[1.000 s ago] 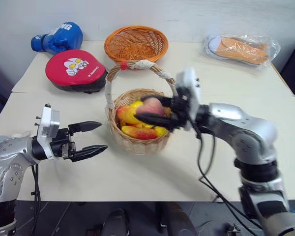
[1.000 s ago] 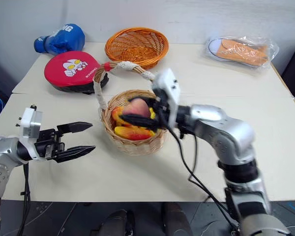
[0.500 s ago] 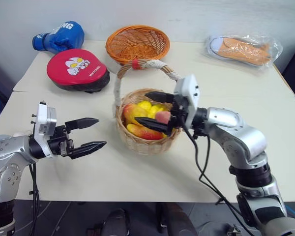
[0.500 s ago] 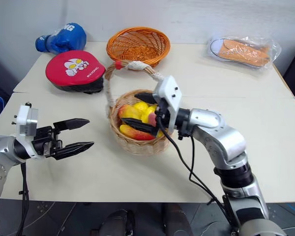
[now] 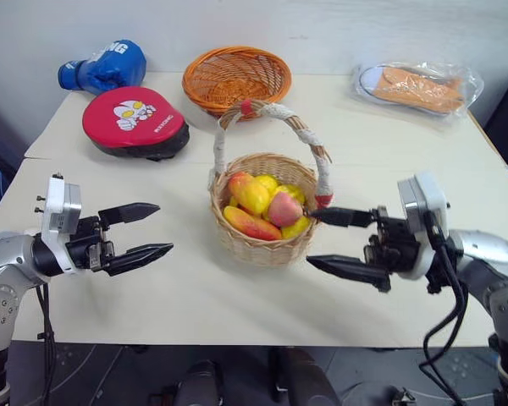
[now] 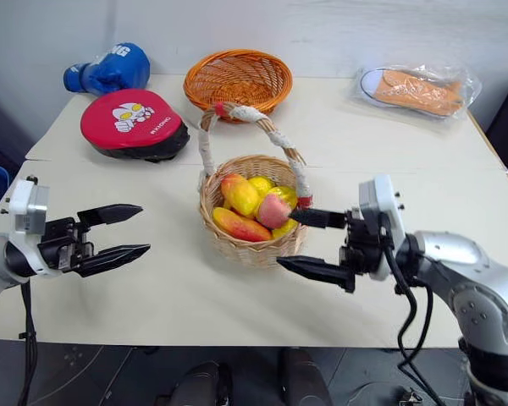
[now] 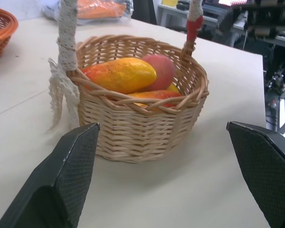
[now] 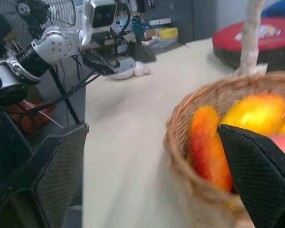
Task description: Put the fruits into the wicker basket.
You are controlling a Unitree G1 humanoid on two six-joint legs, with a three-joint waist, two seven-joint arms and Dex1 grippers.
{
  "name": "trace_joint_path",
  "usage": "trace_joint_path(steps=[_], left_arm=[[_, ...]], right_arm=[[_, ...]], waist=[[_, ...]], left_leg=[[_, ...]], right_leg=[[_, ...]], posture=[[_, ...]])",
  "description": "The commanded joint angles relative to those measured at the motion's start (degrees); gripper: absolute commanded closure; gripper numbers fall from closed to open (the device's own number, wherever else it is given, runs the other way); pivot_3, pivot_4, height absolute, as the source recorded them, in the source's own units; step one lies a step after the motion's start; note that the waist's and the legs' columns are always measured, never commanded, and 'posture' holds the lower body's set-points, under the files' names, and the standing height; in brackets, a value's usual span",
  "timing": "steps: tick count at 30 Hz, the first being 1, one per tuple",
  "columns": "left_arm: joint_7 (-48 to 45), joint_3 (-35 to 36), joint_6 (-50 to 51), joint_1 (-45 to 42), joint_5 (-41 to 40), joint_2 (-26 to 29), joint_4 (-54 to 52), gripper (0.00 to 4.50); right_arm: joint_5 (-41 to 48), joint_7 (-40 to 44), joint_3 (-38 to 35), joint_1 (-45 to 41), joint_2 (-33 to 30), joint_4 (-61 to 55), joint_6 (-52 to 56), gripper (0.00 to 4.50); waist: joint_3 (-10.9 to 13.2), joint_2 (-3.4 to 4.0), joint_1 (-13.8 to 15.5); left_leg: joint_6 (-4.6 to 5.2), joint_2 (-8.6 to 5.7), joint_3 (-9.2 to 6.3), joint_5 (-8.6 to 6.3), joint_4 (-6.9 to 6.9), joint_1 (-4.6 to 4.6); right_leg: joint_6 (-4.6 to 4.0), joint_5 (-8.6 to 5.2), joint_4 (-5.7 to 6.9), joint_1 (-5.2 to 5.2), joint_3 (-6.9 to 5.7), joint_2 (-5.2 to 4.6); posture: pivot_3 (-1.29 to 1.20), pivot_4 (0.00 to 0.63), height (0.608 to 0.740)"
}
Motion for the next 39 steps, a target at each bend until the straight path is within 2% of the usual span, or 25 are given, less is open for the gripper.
trace_joint_path(steps=[1, 6, 10, 11, 14, 20, 23, 24, 27, 32, 35, 39], left_arm=[[0.83, 2.08, -0.26, 0.93, -1.32, 0.00, -2.21, 0.00], [0.45, 2.16, -1.72, 1.31, -0.99, -0.36, -1.52, 0.00], [1.40, 0.42, -2.85, -0.53, -0.94, -1.75, -1.69, 0.00], [1.31, -0.30, -2.96, -0.89, -0.86, -2.00, -1.76, 0.00], [1.09, -1.70, -3.19, -2.38, -0.59, -2.13, -1.14, 0.00], [1.26, -4.20, -2.86, -5.30, 0.01, -2.37, 0.01, 0.00], [2.55, -5.99, -2.22, -6.95, -0.79, -3.68, -1.16, 0.00], [2.94, -6.81, -2.03, -7.99, -0.99, -4.13, -1.27, 0.00], [2.53, -8.82, -1.76, -9.83, -0.80, -4.77, -0.87, 0.00], [1.41, -11.08, -2.19, -12.33, -0.44, -5.51, 1.02, 0.00], [0.77, -13.12, -2.35, -14.51, -0.18, -7.01, 3.11, 0.00], [2.49, -15.85, -1.74, -16.52, 0.45, -9.60, 3.33, 0.00]], right_arm=[[-8.08, 2.05, -3.56, 1.24, -3.35, 4.24, -7.51, 0.03], [-11.26, -1.55, -0.19, -5.93, 0.19, 8.42, -10.59, 0.03], [-12.97, -5.48, 3.02, -9.70, 5.32, 9.23, -11.29, 0.03], [-12.56, -5.84, 4.48, -10.50, 6.46, 8.74, -10.49, 0.20], [-12.86, -6.15, 7.57, -12.38, 8.22, 8.73, -9.20, 0.95], [-17.87, -6.71, 11.51, -16.15, 10.10, 13.99, -11.67, 3.06], [-18.39, -4.56, 10.39, -15.48, 9.99, 14.15, -14.30, 4.12], [-17.74, -3.36, 9.15, -15.01, 9.38, 13.85, -14.78, 4.32], [-14.82, -1.89, 4.54, -12.95, 7.71, 12.29, -14.55, 4.31], [-13.02, -8.47, -6.71, -8.29, 5.80, 10.22, -13.88, 4.31], [-15.83, -11.72, -12.75, -6.73, 3.19, 12.63, -15.41, 4.31], [-19.04, -10.39, -15.43, -6.35, -0.47, 19.13, -18.25, 4.31]], waist=[[0.00, 0.00, -0.09], [0.00, -0.02, -0.47], [0.00, -0.01, -0.19], [0.00, -0.02, -0.15], [0.00, -0.01, -0.11], [0.00, -0.02, -0.10], [0.00, -0.02, -0.09], [0.00, -0.02, -0.05], [0.01, -0.02, 0.11], [0.01, -0.02, 0.59], [0.01, -0.02, 0.89], [0.01, -0.01, 1.07]], left_leg=[[0.06, -0.04, 0.04, 0.01, 0.04, 0.00], [0.03, 0.02, 0.19, 0.06, 0.06, 0.04], [-0.14, 0.06, 0.06, 0.15, -0.04, 0.01], [-0.16, 0.06, 0.06, 0.16, -0.05, -0.01], [-0.18, 0.03, 0.10, 0.18, -0.01, -0.04], [-0.14, 0.00, 0.12, 0.15, 0.12, -0.06], [-0.15, 0.01, 0.12, 0.16, 0.06, -0.06], [-0.16, 0.02, 0.13, 0.17, 0.05, -0.06], [-0.16, 0.02, 0.12, 0.17, 0.07, -0.10], [-0.20, 0.01, 0.15, 0.19, 0.11, -0.12], [-0.18, 0.00, 0.18, 0.20, 0.19, -0.10], [-0.15, -0.03, 0.23, 0.20, 0.17, 0.00]], right_leg=[[0.06, 0.03, -0.03, 0.02, 0.03, -0.03], [0.08, 0.13, -0.01, -0.03, 0.11, 0.08], [0.00, 0.09, 0.00, -0.07, 0.08, 0.17], [-0.01, 0.09, -0.01, -0.08, 0.08, 0.17], [0.00, 0.09, -0.01, -0.08, 0.09, 0.09], [0.05, 0.12, -0.01, -0.06, 0.07, 0.04], [0.04, 0.12, 0.00, -0.08, 0.06, 0.06], [0.04, 0.12, 0.00, -0.10, 0.06, 0.07], [0.04, 0.12, -0.01, -0.09, 0.05, 0.08], [0.05, 0.12, -0.05, -0.09, 0.07, 0.08], [0.08, 0.13, -0.01, -0.09, 0.09, 0.09], [0.08, 0.14, 0.00, -0.02, 0.14, 0.14]], posture=[[0.00, 0.150, 0.740], [0.00, 0.150, 0.740], [0.00, 0.150, 0.740], [0.00, 0.150, 0.740], [0.00, 0.150, 0.740], [0.00, 0.150, 0.740], [0.00, 0.150, 0.740], [0.00, 0.150, 0.740], [0.00, 0.150, 0.740], [0.00, 0.150, 0.740], [0.00, 0.150, 0.740], [0.00, 0.150, 0.740]])
